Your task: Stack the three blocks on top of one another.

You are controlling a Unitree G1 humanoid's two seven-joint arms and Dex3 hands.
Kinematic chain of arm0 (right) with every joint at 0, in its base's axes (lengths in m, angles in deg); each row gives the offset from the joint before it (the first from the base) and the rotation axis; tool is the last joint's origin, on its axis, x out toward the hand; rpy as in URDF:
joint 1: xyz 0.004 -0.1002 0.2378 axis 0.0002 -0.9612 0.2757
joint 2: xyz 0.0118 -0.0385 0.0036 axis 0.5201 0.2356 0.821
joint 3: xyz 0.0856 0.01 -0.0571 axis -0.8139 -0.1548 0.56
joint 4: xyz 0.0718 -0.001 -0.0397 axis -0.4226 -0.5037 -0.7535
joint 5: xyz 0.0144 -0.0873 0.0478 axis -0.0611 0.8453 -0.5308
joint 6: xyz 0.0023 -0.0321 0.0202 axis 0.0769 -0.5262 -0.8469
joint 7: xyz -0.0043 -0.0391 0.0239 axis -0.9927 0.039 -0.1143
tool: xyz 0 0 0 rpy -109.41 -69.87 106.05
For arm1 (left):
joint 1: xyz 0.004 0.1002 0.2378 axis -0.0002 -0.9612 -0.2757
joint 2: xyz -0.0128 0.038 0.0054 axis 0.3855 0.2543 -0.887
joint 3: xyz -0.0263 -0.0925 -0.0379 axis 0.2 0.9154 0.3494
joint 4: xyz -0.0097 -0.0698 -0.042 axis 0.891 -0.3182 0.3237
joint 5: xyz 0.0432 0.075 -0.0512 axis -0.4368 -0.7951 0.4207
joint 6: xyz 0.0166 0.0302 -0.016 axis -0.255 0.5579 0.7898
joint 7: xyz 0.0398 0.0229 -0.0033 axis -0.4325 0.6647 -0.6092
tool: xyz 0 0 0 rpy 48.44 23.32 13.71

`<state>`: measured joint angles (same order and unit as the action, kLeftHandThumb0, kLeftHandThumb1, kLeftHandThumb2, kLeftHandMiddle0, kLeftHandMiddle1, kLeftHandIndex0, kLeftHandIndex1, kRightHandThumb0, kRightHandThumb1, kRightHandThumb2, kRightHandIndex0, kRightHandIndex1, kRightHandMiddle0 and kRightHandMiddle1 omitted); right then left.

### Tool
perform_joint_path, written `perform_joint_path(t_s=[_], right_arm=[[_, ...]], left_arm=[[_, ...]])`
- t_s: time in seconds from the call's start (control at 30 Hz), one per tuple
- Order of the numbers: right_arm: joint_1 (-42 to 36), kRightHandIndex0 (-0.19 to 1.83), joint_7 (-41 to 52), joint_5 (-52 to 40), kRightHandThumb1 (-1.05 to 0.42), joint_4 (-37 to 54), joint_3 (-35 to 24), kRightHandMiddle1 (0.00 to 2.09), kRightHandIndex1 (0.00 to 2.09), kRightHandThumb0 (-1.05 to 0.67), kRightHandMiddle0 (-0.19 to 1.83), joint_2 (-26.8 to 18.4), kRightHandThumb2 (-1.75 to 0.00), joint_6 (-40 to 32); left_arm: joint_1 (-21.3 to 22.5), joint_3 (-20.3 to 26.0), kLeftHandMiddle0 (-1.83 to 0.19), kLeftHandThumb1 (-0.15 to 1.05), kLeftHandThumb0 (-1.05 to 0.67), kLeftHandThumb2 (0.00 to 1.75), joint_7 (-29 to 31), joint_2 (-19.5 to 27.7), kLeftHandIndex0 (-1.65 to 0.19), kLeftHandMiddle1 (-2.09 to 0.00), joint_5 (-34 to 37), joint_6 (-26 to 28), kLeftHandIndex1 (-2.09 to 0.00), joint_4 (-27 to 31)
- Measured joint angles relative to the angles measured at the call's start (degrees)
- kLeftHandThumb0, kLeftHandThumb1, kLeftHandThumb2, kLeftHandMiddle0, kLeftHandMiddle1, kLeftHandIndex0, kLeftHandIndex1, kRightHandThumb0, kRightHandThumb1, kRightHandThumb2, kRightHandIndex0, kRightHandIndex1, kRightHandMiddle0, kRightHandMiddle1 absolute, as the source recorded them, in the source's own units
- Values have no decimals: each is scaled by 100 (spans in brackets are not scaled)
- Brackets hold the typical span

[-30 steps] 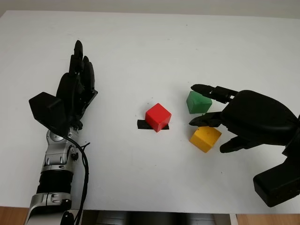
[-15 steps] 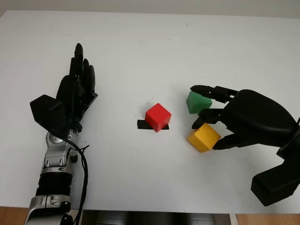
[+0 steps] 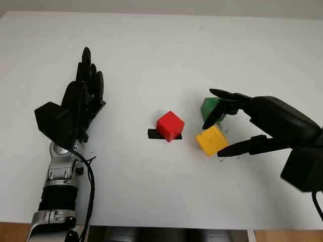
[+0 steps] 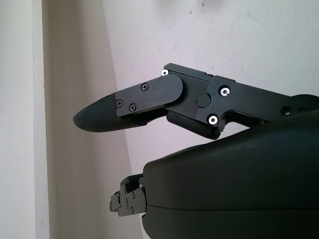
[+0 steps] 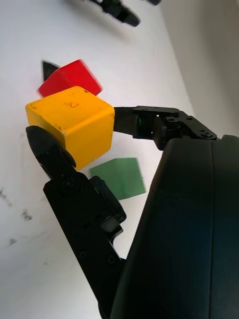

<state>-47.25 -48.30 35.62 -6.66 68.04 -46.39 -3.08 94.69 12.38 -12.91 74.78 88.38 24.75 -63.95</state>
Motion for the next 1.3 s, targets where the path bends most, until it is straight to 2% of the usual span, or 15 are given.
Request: perform_joint_path(t_s=[0.27,0.6,0.87,1.3], right_arm=[[653,21,143,-418,-93,66,-18,146,6,-42,42,123,-5,-667],[1463,18,171,-579,-94,-242,231,150,4,-41,38,574,-5,-665],[1860,18,217,-646,-92,-1213,578,154,4,-45,41,1157,-5,-473],[2230,18,439,-577,-92,-2362,940,153,5,-47,43,1597,-5,-78]], left_arm=[[1,0,15,105,-74,66,46,1,15,-5,7,7,-5,-39],[0,-3,15,105,-75,66,24,0,15,-5,-6,8,-5,-27],[-5,-8,15,105,-75,66,-26,0,16,-5,-10,11,-5,5],[-6,-46,13,105,-75,66,-128,0,14,-6,-101,24,-6,12]])
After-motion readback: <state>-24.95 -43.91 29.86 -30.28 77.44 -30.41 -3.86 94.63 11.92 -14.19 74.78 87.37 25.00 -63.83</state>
